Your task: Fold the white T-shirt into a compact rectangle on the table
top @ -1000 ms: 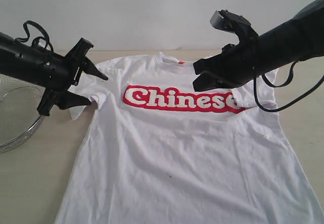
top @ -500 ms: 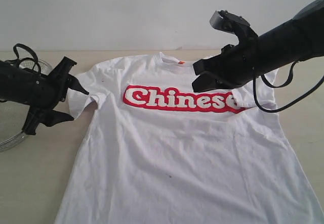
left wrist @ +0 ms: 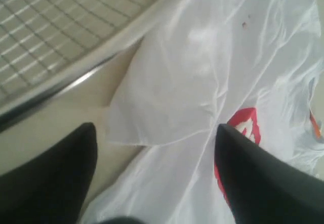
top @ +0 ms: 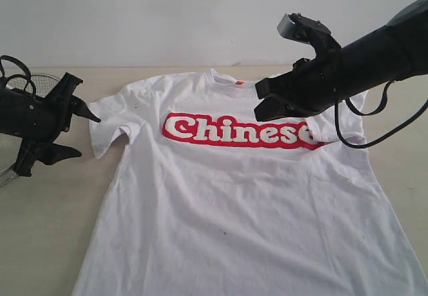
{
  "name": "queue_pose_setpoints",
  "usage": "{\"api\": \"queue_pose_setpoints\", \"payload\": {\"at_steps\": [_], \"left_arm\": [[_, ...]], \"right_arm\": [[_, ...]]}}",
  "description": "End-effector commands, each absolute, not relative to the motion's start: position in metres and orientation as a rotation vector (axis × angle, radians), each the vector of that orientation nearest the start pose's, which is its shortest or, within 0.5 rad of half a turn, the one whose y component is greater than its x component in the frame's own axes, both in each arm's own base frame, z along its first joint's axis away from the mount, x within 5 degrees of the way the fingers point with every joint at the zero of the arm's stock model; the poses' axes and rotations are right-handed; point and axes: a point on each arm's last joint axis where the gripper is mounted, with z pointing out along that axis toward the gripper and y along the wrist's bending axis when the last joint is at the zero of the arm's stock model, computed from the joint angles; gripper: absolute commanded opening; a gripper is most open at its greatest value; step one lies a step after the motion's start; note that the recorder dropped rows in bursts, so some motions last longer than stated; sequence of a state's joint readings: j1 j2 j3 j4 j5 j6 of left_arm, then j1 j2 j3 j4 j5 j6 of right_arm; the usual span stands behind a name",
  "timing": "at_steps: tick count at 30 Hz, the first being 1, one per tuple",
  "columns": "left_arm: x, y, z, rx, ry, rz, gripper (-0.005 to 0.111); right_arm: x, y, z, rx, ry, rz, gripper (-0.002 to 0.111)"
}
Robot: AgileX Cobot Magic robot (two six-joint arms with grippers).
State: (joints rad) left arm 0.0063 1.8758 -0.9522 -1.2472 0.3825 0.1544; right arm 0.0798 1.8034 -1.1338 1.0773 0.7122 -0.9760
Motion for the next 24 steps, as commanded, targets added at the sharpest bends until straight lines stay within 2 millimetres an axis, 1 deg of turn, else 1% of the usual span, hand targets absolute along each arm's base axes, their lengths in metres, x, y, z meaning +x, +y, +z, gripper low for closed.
{"api": "queue_pose_setpoints", "payload": {"at_steps": [1,5,8,12,19,24], "left_arm": [[0.353,-0.042,0.14,-1.189,2.409,-0.862,0.062],[0.353,-0.049,0.138,-1.196,2.402,-0.844,0.062],[0.353,-0.051,0.133,-1.238,2.409,-0.854,0.062],[0.353,-0.05,0.125,-1.244,2.433,-0.837,0.062],[0.354,-0.049,0.123,-1.275,2.405,-0.821,0.062],[0.354,-0.051,0.112,-1.308,2.429,-0.825,0.062]], "right_arm": [[0.362,0.08,0.213,-0.362,2.415,0.767,0.0],[0.363,0.08,0.213,-0.356,2.413,0.768,0.0],[0.362,0.08,0.213,-0.358,2.415,0.775,0.0],[0.362,0.081,0.213,-0.362,2.417,0.783,0.0],[0.362,0.081,0.213,-0.36,2.416,0.779,0.0],[0.363,0.08,0.213,-0.35,2.412,0.776,0.0]]}}
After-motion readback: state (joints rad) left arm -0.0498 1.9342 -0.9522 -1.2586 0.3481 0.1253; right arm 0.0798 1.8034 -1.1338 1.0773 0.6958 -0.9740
